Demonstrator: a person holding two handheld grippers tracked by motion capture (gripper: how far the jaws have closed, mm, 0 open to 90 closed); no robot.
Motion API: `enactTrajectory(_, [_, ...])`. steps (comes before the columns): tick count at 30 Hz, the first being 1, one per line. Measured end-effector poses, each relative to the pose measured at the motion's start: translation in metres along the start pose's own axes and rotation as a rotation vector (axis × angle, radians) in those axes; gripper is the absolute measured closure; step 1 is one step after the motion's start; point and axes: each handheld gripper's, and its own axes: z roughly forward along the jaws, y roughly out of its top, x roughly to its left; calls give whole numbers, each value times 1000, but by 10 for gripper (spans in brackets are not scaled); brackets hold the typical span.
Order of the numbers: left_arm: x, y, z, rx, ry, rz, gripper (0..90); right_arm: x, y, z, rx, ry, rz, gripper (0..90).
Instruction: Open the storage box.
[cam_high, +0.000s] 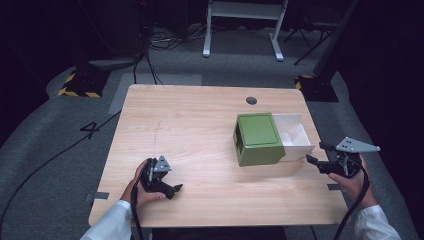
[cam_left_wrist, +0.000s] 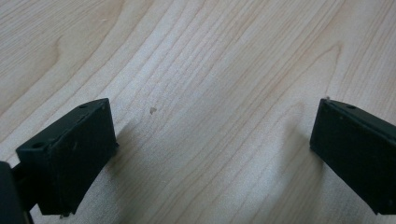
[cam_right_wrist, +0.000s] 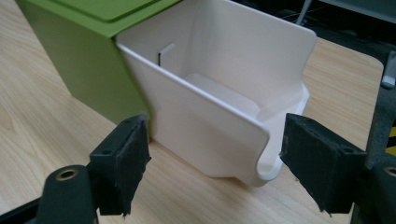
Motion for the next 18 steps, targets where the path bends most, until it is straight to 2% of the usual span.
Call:
enactTrajectory(6, [0, 0, 0, 0, 0, 2, 5, 12, -10, 2, 15, 12, -26, 226])
enactTrajectory(11, [0, 0, 0, 1, 1, 3, 5, 20, -23, 8, 54, 25, -57, 215])
enactTrajectory(18, [0, 0, 0, 1, 0, 2, 4, 22, -40, 14, 96, 39, -49, 212])
